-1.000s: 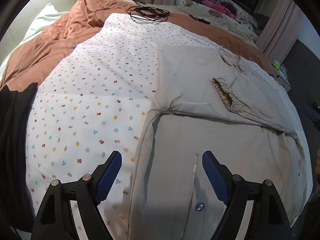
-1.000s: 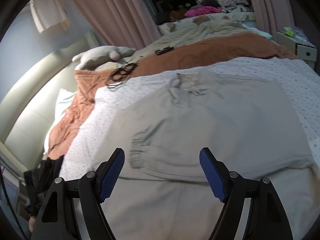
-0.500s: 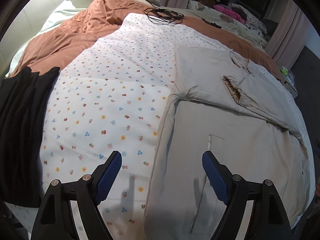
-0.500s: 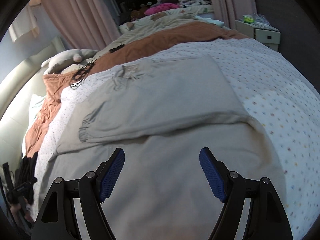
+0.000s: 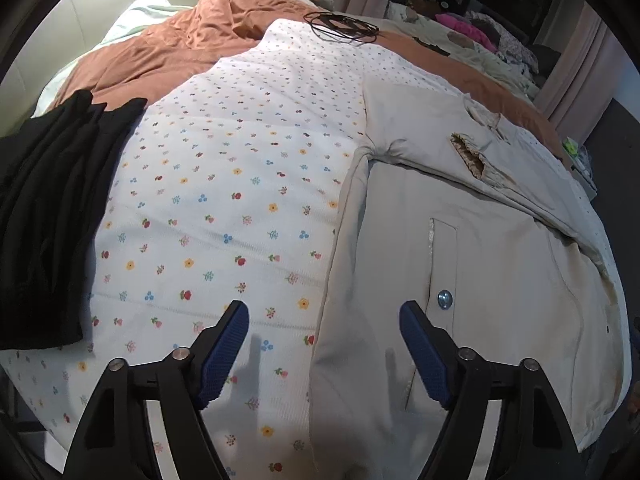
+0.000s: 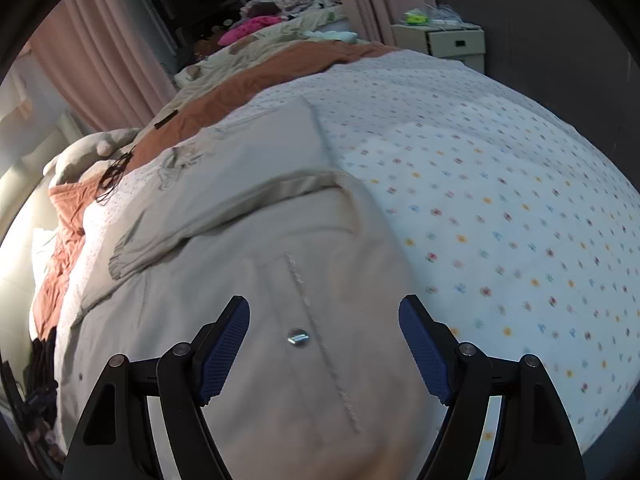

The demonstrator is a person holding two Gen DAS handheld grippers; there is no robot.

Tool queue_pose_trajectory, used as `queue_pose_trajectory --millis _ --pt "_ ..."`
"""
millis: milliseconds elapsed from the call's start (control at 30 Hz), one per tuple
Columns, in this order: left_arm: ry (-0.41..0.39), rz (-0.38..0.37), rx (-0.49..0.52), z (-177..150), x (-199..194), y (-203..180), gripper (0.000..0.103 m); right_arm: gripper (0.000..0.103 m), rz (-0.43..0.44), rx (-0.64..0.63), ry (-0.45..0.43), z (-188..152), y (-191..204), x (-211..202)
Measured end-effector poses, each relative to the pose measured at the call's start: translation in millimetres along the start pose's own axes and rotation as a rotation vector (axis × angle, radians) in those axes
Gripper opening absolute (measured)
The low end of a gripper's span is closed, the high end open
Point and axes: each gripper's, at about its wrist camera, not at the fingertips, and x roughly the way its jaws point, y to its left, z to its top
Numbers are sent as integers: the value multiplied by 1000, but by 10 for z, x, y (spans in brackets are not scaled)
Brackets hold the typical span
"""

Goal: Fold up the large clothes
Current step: 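Close both tools on the folded side edge of the beige jacket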

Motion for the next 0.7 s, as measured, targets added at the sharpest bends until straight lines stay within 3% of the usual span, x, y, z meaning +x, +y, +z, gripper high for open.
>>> queue_pose_trajectory --millis 100,167,267,333,400,700 --pt "17 -24 -26 -84 8 68 62 76 -6 42 15 -123 -238 -11" --pt "31 -46 -41 -133 18 120 49 71 -2 76 27 -219 -379 -5" --pt "54 -52 -51 -219 39 200 35 54 35 123 73 -399 -547 78" --pt "69 -71 -63 -282 51 251 31 41 62 143 104 -519 -614 136" --pt "71 -80 -73 -333 33 296 31 36 114 169 108 -637 -674 154" --pt "106 -221 -127 -589 -106 376 31 36 335 228 157 -930 -723 135"
